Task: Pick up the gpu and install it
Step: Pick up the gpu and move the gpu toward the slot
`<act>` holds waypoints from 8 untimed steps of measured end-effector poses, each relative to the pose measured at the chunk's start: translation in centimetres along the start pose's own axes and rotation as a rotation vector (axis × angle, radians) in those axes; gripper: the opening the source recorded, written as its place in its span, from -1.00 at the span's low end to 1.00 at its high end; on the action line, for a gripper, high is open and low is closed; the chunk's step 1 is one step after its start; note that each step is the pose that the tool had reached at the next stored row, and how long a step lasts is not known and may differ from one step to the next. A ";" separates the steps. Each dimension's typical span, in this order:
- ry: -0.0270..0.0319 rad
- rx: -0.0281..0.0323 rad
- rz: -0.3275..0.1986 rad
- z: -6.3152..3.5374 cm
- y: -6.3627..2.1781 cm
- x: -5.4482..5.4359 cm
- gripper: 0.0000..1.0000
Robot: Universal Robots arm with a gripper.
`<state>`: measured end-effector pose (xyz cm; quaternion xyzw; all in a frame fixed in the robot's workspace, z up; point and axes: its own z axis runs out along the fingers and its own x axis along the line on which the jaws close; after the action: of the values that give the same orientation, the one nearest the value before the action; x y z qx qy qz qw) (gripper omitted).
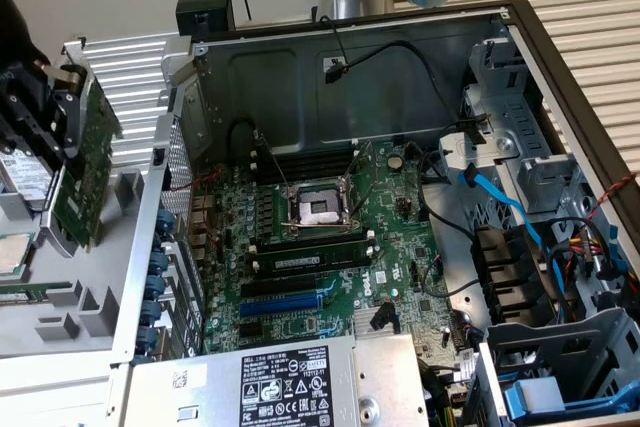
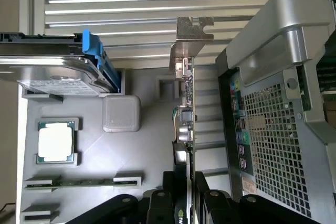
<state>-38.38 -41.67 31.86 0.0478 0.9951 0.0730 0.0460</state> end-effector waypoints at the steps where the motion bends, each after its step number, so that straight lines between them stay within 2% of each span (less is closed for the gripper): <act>1: 0.0007 -0.0001 0.000 -0.43 0.08 -0.1 -0.47; 5: 0.0064 0.0006 0.001 -2.16 0.38 -0.7 -0.47; 8: 0.0146 0.0014 0.002 -3.28 0.58 -1.1 -0.47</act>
<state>-37.54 -41.67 35.27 0.0483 0.9954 0.0727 0.0386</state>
